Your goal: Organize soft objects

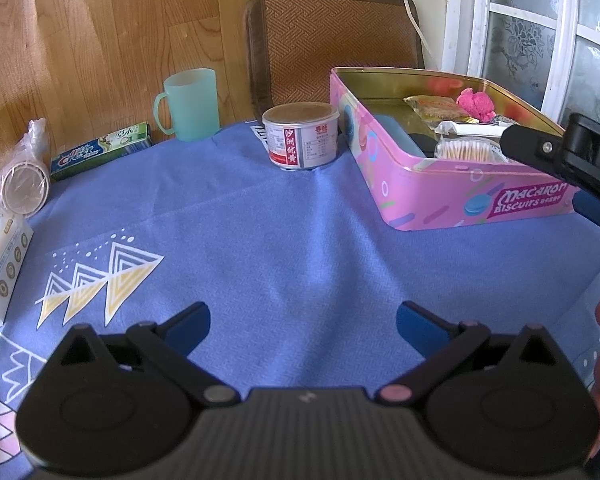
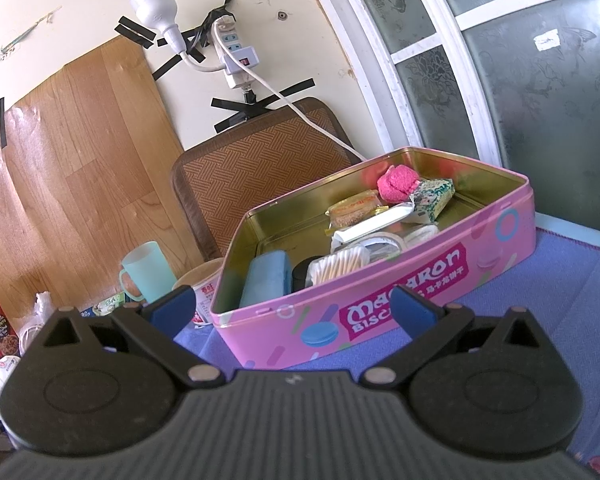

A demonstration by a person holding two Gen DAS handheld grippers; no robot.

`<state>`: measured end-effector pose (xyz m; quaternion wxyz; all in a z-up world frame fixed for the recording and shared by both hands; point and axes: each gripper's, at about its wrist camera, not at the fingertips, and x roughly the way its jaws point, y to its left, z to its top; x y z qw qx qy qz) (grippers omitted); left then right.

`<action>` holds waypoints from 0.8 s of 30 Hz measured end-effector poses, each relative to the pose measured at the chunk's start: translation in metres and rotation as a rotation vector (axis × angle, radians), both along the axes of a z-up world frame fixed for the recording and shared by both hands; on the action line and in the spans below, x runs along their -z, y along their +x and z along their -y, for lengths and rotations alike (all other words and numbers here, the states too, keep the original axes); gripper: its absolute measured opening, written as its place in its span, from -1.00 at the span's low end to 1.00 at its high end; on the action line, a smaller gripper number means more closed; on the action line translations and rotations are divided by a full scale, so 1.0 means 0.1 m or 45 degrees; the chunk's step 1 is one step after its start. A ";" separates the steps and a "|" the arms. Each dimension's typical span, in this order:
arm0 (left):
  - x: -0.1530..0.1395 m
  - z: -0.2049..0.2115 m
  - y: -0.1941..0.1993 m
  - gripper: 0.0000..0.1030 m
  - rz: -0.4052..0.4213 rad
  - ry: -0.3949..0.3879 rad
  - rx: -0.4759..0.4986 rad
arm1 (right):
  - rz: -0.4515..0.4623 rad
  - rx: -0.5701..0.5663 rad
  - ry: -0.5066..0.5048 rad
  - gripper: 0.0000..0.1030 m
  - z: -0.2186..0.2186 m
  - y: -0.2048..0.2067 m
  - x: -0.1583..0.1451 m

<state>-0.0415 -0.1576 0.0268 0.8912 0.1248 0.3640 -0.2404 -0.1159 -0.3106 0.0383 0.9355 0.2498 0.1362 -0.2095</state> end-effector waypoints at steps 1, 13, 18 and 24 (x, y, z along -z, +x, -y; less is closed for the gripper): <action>0.00 0.00 0.00 1.00 0.000 0.000 0.000 | -0.001 0.000 0.000 1.00 0.00 0.00 0.00; 0.00 0.01 0.00 1.00 -0.007 -0.004 0.004 | 0.000 0.003 -0.006 1.00 -0.01 0.00 0.02; 0.00 0.01 0.00 1.00 -0.007 -0.004 0.005 | -0.004 0.003 -0.009 1.00 -0.01 -0.01 0.02; -0.01 0.02 -0.01 1.00 -0.007 -0.003 0.008 | -0.006 0.004 -0.011 1.00 -0.01 -0.01 0.02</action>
